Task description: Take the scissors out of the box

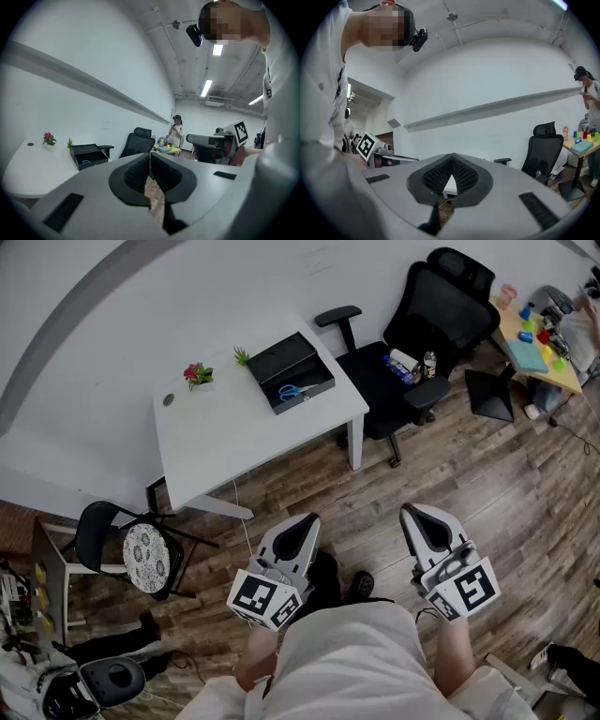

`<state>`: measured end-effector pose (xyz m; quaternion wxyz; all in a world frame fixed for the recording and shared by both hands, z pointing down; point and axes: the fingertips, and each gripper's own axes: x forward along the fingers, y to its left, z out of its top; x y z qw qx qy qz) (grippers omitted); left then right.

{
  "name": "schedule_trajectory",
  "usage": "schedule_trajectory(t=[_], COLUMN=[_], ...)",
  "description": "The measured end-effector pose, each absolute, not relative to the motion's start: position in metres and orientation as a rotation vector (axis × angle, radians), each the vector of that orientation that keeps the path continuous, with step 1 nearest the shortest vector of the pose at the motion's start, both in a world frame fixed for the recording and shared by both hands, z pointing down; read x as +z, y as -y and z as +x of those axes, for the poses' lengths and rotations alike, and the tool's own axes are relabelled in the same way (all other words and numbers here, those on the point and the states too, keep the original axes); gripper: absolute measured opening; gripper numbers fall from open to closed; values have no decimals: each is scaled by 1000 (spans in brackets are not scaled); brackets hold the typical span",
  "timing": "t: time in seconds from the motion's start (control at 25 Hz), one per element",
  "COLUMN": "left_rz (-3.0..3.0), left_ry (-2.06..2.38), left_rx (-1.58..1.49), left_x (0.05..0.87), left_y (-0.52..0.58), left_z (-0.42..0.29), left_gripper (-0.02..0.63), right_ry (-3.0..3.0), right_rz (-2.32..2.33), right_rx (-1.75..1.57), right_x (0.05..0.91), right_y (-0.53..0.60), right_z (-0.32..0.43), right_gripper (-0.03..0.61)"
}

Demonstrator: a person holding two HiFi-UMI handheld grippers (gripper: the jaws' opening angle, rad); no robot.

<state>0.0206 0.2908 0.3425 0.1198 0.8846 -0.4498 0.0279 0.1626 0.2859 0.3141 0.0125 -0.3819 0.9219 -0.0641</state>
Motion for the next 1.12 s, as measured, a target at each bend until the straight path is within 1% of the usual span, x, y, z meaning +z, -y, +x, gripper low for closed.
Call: schedule_trajectory(t=[0.6, 0.88, 1.12], left_rz=[2596, 2583, 2582], left_ry=[1306, 1308, 1315], left_rx=[85, 92, 69], left_x=[343, 350, 347], left_y=[-325, -322, -298], left_z=[32, 18, 1], left_gripper=[27, 27, 27], right_ry=[-2945, -2937, -2947], right_rz=[-1106, -1088, -1074], right_rx=[-179, -226, -217], right_x=[318, 324, 319], right_y=[-326, -319, -296], right_z=[156, 143, 126], right_gripper=[5, 6, 6])
